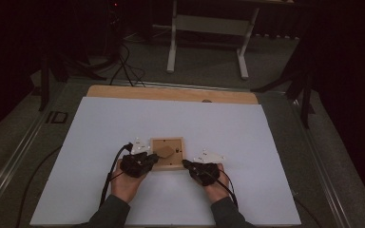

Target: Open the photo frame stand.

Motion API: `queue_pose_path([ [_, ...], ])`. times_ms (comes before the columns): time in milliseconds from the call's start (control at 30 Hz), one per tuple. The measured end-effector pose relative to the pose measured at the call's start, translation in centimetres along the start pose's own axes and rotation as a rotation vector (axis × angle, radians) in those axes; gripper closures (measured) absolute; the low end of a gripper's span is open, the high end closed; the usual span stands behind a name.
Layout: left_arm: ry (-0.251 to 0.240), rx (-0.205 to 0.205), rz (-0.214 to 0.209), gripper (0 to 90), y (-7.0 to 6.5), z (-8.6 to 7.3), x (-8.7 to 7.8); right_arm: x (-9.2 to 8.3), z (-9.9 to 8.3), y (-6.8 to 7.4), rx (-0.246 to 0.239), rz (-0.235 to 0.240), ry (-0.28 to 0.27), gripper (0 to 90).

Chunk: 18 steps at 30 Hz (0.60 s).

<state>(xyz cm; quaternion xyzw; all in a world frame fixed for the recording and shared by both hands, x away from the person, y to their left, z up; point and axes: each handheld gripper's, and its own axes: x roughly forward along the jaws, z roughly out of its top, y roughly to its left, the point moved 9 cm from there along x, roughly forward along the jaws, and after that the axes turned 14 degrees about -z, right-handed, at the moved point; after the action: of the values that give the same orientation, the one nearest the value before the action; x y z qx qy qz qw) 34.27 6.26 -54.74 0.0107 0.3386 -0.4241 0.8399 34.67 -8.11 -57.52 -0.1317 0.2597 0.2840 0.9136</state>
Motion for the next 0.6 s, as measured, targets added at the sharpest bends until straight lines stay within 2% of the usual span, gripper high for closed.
queue_pose_path([
  [100,0.004,-0.001,0.000,80.3,-0.09,0.30,0.29,0.00,0.00,0.01,0.000,-0.001,0.000,89.5],
  [367,0.011,-0.025,-0.034,64.5,-0.26,0.34,0.69,0.00,0.00,0.00,0.000,0.000,0.000,89.4],
  [600,0.019,-0.046,-0.045,61.2,-0.27,0.68,0.97,0.00,0.01,0.01,0.001,0.000,-0.001,89.4],
])
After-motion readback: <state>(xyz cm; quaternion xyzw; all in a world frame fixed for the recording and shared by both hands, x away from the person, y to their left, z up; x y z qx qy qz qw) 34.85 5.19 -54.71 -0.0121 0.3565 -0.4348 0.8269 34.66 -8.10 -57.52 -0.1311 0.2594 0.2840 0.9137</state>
